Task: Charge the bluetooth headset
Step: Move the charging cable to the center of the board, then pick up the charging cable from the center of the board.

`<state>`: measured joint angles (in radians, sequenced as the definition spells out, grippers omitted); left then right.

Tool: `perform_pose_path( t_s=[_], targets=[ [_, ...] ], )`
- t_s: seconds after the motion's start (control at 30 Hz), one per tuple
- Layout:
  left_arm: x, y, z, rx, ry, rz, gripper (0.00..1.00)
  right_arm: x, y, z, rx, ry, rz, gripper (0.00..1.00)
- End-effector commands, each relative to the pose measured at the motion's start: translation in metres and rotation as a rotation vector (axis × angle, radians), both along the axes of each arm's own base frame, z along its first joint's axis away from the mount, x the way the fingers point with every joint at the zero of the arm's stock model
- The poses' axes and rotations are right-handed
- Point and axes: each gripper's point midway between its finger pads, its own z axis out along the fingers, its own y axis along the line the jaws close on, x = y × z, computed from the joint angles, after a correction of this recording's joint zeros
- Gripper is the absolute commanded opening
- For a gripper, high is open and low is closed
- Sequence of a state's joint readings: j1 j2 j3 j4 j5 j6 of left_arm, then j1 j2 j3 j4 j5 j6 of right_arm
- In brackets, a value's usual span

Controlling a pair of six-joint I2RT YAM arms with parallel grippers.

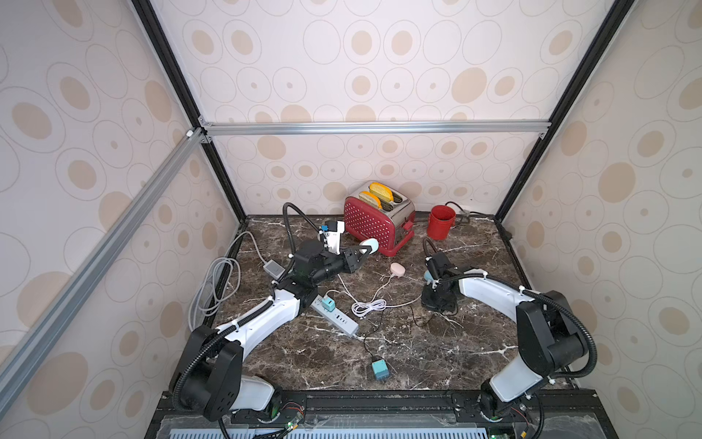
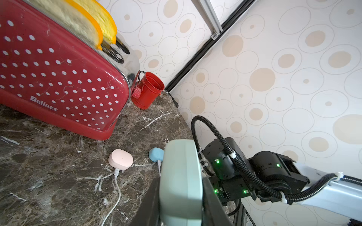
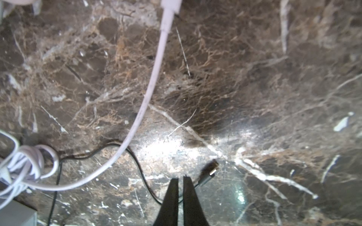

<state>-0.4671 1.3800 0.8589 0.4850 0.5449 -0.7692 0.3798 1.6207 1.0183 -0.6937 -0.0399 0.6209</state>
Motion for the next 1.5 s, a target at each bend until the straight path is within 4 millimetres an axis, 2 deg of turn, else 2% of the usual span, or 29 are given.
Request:
perform_pose_path(
  t_s=[0.0, 0.07, 0.13, 0.2, 0.33, 0.5, 0.7, 1.03, 1.3, 1.47],
  targets=[
    [0.001, 0.0, 0.013, -0.019, -0.05, -0.005, 0.18, -0.018, -0.017, 0.019, -0.064, 0.029, -0.053, 0.24],
    [0.001, 0.0, 0.013, -0.02, -0.051, -0.005, 0.18, -0.03, -0.021, 0.021, -0.052, 0.056, -0.144, 0.38],
    [0.001, 0.0, 0.014, -0.021, -0.055, -0.005, 0.18, -0.04, -0.016, 0.017, -0.004, 0.101, -0.203, 0.42],
    [0.001, 0.0, 0.013, -0.023, -0.053, -0.006, 0.18, -0.041, -0.011, 0.012, 0.032, 0.119, -0.224, 0.43],
    [0.0, 0.0, 0.013, -0.032, -0.054, -0.012, 0.17, -0.035, -0.015, 0.003, 0.059, 0.144, -0.269, 0.39],
    [-0.001, 0.001, 0.015, -0.032, -0.061, -0.009, 0.17, -0.031, -0.011, -0.013, 0.114, 0.179, -0.331, 0.38],
    [-0.002, 0.001, 0.015, -0.029, -0.064, -0.01, 0.17, -0.027, -0.005, -0.029, 0.145, 0.207, -0.384, 0.29],
    [-0.006, 0.002, 0.019, -0.032, -0.073, -0.014, 0.17, -0.029, -0.016, -0.038, 0.089, 0.202, -0.435, 0.22],
    [-0.008, 0.003, 0.021, -0.034, -0.079, -0.014, 0.17, -0.025, -0.026, -0.039, 0.039, 0.184, -0.424, 0.21],
    [-0.007, 0.003, 0.021, -0.034, -0.079, -0.013, 0.18, -0.025, -0.029, -0.04, 0.02, 0.182, -0.417, 0.13]
  ],
)
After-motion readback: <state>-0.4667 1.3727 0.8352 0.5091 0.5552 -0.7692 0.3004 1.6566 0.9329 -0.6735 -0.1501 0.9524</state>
